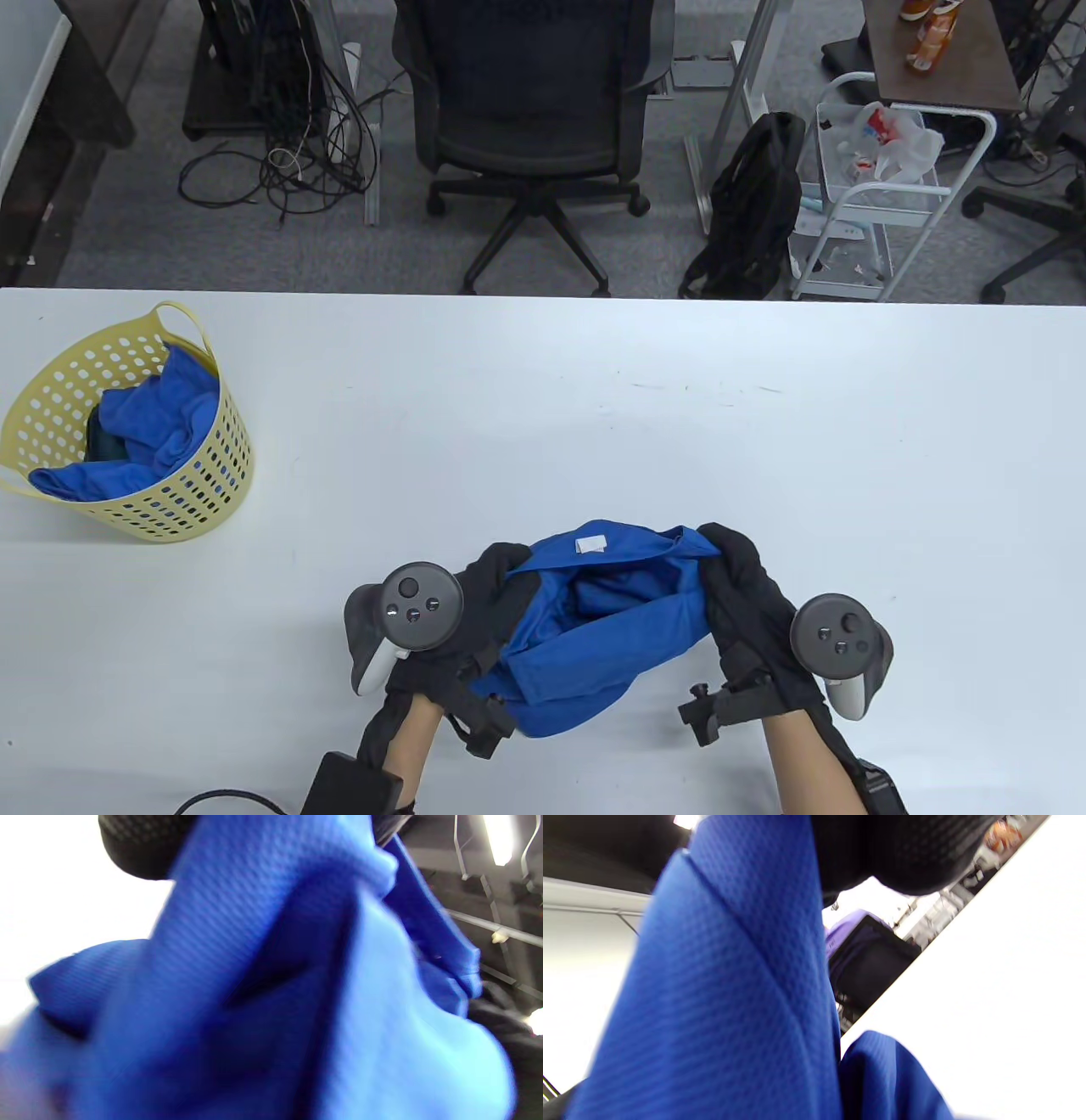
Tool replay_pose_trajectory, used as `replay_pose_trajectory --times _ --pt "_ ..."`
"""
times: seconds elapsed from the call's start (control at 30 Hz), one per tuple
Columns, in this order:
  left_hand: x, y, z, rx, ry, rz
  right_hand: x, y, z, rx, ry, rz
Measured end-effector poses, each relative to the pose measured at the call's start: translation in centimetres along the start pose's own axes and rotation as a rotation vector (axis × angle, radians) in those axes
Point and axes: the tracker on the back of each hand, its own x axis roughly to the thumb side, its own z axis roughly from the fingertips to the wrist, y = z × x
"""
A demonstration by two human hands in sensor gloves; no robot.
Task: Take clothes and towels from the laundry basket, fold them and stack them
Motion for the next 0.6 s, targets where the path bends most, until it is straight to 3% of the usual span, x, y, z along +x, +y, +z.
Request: replay_pose_trajectory --times 0.17,0.23,0.33,0.37,0.5,0.6 --pt "0.2 1.0 0.1 0.070 0.000 -0.220 -0.1 -1.2 -0.3 -0.045 -0.026 0.125" --pt "-0.1 1.7 0.1 0.073 -0.041 -0.138 0.2 -1.5 -0.4 -0.040 -0.059 0.235" --pt "-0.6 2.4 0.1 -0.005 -0.105 0.070 0.5 -1.6 -0.5 -0.043 -0.107 0.352" --pt "-0.5 2.7 0.2 0.006 -0.117 0.042 0.5 -1.7 -0.5 -0.056 -0.110 0.362" --pt "0.1 3.1 0.5 -0.080 -0.169 -0.373 0.0 -2.5 -0.5 -0.093 -0.085 0.297" --pt "0.4 2.2 0.3 -0.165 -0.094 -0.598 -0.6 -3.1 -0.6 -0.098 -0.034 0.272"
